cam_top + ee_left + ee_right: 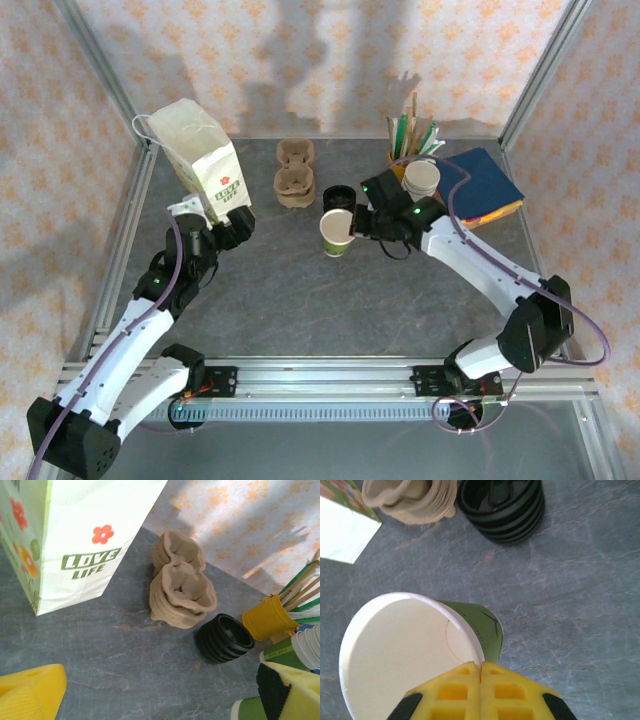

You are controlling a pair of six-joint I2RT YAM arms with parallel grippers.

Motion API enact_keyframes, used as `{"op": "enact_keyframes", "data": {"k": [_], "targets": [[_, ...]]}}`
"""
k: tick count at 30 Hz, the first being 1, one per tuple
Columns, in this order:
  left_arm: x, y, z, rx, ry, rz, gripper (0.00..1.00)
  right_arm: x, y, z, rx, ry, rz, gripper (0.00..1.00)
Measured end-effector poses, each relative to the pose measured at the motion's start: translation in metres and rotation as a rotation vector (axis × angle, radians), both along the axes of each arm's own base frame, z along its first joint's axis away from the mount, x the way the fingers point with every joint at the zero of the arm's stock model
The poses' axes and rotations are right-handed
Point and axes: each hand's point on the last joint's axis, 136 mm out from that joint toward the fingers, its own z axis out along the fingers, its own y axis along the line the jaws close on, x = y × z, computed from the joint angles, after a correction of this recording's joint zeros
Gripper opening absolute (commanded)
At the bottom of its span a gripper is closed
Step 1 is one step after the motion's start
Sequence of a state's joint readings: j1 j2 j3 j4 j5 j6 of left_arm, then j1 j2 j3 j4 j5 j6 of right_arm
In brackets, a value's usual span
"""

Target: Pack the takeout coffee

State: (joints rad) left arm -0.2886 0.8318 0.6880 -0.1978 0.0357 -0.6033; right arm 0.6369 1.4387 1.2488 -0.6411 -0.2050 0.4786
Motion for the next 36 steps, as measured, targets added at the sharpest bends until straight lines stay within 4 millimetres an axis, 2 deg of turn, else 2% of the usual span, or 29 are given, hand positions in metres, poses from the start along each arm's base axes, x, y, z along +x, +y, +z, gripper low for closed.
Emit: {"op": "enact_keyframes", "data": {"k": [7,14,21,27,36], "targets": [[-0.004,0.001,-0.019,-0.016,0.035,0.013,0.99,-0.004,0.022,-0.022,0.003,-0.011,0.019,0.0],[-0.001,0.0,-0.021,-0.018,0.033,0.012,0.99,-0.006,0.041,-0.047,-0.027,0.014,0.041,0.0],[0.003,-0.001,-0.022,-0.019,0.032,0.012,0.99,-0.009,0.049,-0.064,-0.051,0.038,0.054,0.0],[0.004,0.0,-0.024,-0.014,0.035,0.016,0.99,-0.008,0.049,-0.069,-0.058,0.048,0.046,0.0],[0.005,0.0,-0.03,-0.01,0.041,0.022,0.99,-0.007,0.049,-0.07,-0.057,0.048,0.035,0.13]]}}
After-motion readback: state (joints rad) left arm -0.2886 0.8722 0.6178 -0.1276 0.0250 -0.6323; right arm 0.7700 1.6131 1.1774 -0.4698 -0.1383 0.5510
